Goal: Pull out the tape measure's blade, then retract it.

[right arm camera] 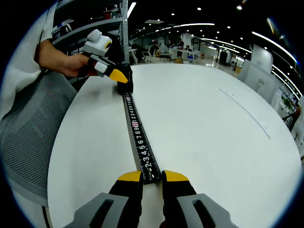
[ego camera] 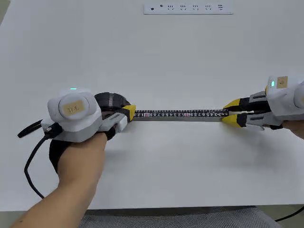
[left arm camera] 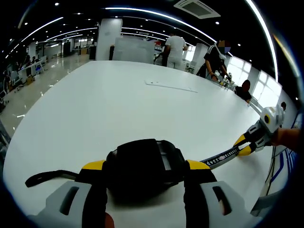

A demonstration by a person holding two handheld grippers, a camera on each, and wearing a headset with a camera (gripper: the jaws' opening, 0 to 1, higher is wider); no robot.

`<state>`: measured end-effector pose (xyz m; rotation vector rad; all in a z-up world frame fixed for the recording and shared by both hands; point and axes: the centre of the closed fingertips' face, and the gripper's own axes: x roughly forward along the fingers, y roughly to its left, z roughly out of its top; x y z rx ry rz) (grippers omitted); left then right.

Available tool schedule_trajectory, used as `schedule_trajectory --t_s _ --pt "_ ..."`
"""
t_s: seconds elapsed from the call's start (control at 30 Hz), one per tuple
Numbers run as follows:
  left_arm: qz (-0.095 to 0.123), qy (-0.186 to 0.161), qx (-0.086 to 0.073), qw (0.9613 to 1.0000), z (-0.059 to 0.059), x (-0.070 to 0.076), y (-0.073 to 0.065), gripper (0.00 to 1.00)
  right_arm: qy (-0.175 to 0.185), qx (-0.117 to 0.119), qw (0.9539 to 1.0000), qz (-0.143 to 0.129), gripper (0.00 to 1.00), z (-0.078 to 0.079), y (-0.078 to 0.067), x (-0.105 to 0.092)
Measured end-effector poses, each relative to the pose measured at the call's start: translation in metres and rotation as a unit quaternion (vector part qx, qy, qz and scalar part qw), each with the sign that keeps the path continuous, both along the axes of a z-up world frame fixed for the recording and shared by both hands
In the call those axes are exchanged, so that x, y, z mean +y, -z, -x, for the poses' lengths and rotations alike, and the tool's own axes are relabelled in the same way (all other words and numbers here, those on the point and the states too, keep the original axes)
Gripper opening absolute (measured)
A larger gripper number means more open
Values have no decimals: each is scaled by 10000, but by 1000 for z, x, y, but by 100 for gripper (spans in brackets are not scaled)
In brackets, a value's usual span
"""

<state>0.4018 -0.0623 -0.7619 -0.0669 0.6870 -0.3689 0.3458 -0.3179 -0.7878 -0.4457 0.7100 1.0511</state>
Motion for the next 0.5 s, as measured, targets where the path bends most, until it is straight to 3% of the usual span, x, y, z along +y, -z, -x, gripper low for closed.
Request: schedule_trajectory --t_s 0.5 --pt "-40 77 -11 10000 0 1 1 59 -109 -22 9999 83 12 3 0 -1"
